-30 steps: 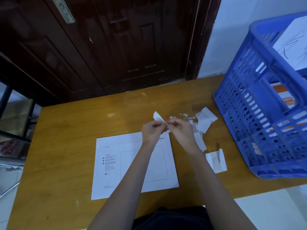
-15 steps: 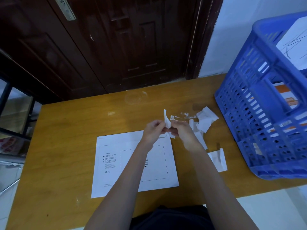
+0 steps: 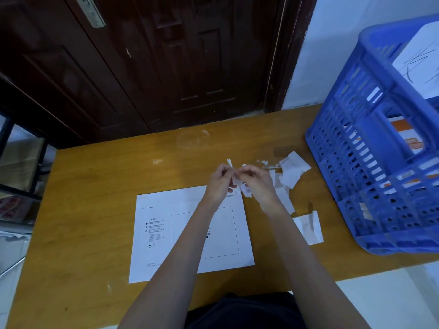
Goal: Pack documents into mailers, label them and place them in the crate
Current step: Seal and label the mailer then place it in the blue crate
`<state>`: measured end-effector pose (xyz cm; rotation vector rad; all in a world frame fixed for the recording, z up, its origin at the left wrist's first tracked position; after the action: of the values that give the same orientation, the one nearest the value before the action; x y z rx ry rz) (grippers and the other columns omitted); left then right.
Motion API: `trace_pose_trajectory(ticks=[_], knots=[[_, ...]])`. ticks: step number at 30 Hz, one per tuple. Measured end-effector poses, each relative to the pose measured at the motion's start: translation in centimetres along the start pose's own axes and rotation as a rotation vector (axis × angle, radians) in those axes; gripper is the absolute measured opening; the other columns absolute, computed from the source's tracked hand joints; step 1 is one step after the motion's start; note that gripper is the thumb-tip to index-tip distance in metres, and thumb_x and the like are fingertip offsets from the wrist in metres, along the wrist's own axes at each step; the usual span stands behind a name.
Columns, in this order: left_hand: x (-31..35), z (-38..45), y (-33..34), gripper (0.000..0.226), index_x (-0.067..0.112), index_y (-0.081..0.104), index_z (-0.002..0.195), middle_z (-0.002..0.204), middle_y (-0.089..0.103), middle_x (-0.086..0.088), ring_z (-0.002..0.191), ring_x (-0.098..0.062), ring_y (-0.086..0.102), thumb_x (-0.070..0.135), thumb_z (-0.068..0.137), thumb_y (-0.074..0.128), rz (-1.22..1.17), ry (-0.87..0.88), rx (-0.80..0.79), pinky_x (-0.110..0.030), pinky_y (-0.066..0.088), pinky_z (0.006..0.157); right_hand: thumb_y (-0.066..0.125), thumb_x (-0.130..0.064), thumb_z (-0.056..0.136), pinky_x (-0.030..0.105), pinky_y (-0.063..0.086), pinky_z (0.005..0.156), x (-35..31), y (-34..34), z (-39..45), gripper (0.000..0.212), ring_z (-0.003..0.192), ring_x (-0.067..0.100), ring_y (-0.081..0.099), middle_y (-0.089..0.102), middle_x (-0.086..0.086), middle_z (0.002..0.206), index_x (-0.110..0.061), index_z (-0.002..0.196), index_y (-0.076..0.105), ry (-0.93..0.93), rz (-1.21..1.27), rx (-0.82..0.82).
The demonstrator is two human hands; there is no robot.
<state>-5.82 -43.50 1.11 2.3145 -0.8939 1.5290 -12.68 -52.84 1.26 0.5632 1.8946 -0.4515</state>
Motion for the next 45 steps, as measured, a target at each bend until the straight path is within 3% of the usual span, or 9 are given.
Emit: trace_pose_trajectory(ticks=[10,14,17,20,24,34,37,41,45], knots=[[-0.6,-0.1,0.3,0.026,0.013,0.040,0.074,0.074,0.052,-0.005,0.071,-0.017,0.050,0.010,0.100,0.039,-0.174,-0.016,-0.056,-0.025,0.045,0.066,0.052,-0.012,0.092,0.023,0.047,0.063,2.1,0.5,0.4,0.014,0.070,0.016,0.056,0.058,0.011,0.083,-0.004,0.089,0.063,0.385,0.444,-0.048],[-0.7,-0.2,0.1,0.026,0.016,0.041,0.072,0.076,0.052,-0.004,0.071,-0.016,0.049,0.012,0.097,0.038,-0.118,-0.054,-0.056,-0.027,0.040,0.067,0.051,-0.030,0.094,0.027,0.047,0.064,1.2,0.9,0.3,0.025,0.075,0.020,0.060,0.063,0.006,0.080,-0.008,0.091,0.063,0.358,0.343,-0.033],[-0.4,-0.4,0.2,0.029,0.016,0.038,0.065,0.065,0.044,0.002,0.064,-0.015,0.043,0.011,0.093,0.037,-0.133,-0.078,0.002,-0.029,0.034,0.063,0.060,-0.014,0.090,0.028,0.043,0.059,0.9,1.5,0.5,0.017,0.070,0.023,0.057,0.058,0.008,0.071,-0.011,0.074,0.057,0.267,0.286,0.036],[-0.1,-0.5,0.4,0.032,0.014,0.046,0.064,0.067,0.048,-0.004,0.069,-0.022,0.047,0.025,0.094,0.043,-0.132,-0.124,0.132,-0.032,0.038,0.064,0.053,-0.007,0.093,0.029,0.044,0.056,0.5,2.2,0.2,0.012,0.065,0.020,0.058,0.059,0.008,0.070,-0.010,0.081,0.055,0.159,0.170,0.050],[0.9,-0.6,0.2,0.043,0.019,0.049,0.060,0.058,0.050,0.001,0.057,-0.011,0.048,0.035,0.100,0.043,0.073,0.077,0.315,-0.027,0.037,0.057,0.050,-0.008,0.097,0.025,0.032,0.042,-0.5,2.9,-0.5,0.009,0.041,0.013,0.041,0.045,0.009,0.053,-0.003,0.091,0.053,0.061,0.169,0.029],[-0.2,-0.2,-0.1,0.036,0.015,0.049,0.071,0.070,0.054,-0.006,0.067,-0.018,0.052,0.034,0.100,0.043,-0.424,-0.154,0.340,-0.027,0.043,0.058,0.050,-0.014,0.096,0.024,0.040,0.074,1.5,3.9,0.3,0.014,0.075,0.015,0.054,0.056,0.005,0.078,-0.007,0.085,0.056,0.328,0.787,-0.066],[-0.1,-0.3,-0.3,0.038,0.015,0.044,0.066,0.064,0.043,-0.004,0.063,-0.016,0.042,0.033,0.100,0.043,-0.242,-0.031,0.398,-0.029,0.035,0.057,0.047,-0.012,0.093,0.026,0.038,0.063,1.3,3.7,-0.1,0.022,0.065,0.018,0.048,0.050,0.005,0.067,-0.009,0.071,0.052,0.373,0.813,-0.020],[0.6,-0.6,-0.3,0.042,0.017,0.041,0.060,0.058,0.039,0.001,0.056,-0.009,0.036,0.027,0.101,0.041,0.018,0.130,0.425,-0.027,0.028,0.056,0.037,-0.038,0.095,0.026,0.042,0.057,0.2,3.2,-0.7,0.039,0.058,0.016,0.051,0.053,0.004,0.065,-0.010,0.074,0.054,0.453,0.598,0.049],[0.7,-0.6,0.0,0.040,0.017,0.047,0.063,0.057,0.046,0.004,0.053,-0.007,0.041,0.027,0.102,0.040,0.119,0.164,0.396,-0.021,0.031,0.051,0.037,-0.046,0.099,0.031,0.051,0.068,-0.5,3.7,-0.8,0.054,0.070,0.017,0.064,0.066,0.006,0.072,-0.008,0.073,0.065,0.198,-0.025,0.188]])
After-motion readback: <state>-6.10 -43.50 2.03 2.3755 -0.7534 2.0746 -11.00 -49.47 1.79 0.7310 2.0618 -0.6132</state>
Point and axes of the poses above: each hand's wrist, its own z-axis towards the middle knuckle, its own y-axis out of the palm, x = y × z, the point moved 4 cm from there along z, towards the middle knuckle
